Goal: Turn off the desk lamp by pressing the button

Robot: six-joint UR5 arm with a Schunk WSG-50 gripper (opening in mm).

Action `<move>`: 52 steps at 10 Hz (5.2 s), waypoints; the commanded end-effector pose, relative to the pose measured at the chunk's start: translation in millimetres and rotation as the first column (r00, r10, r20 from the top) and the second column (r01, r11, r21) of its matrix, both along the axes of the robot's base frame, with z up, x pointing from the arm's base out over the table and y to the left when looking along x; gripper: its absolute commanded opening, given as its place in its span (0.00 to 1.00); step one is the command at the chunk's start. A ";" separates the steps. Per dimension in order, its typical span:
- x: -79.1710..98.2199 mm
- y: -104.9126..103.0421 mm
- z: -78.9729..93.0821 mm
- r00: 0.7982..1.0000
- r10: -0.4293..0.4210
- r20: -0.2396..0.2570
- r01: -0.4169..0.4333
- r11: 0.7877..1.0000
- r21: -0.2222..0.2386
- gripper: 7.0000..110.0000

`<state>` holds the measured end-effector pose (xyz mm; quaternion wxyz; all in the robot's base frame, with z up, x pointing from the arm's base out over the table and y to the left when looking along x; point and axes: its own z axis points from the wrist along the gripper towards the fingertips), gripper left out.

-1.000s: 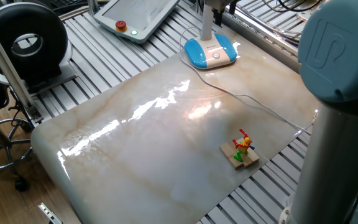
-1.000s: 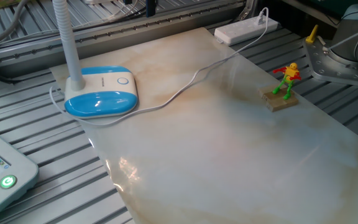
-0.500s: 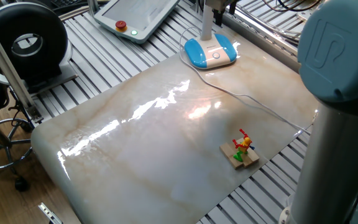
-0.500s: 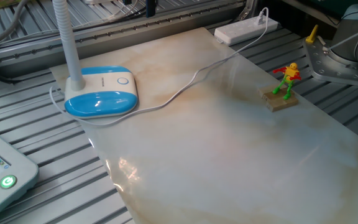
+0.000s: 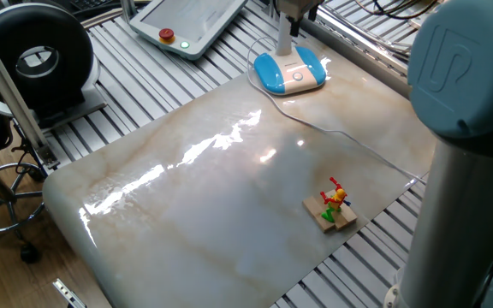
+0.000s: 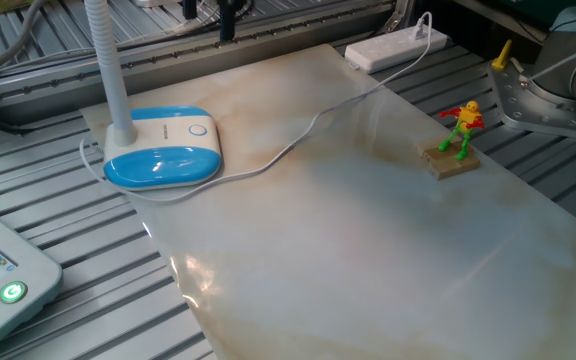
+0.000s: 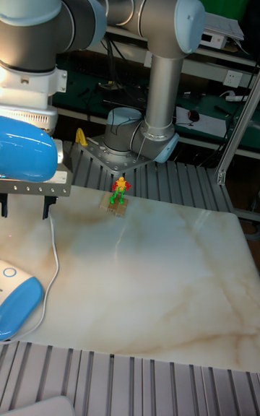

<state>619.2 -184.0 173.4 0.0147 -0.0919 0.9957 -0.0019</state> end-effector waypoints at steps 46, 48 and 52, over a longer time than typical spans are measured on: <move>-13.2 8.4 -107.2 0.999 0.002 -0.038 -0.001 0.999 0.037 0.57; -10.9 10.1 -110.6 0.999 -0.001 -0.035 0.002 0.999 0.039 0.57; -5.4 9.3 -123.4 1.000 -0.005 -0.018 0.005 0.999 0.039 0.57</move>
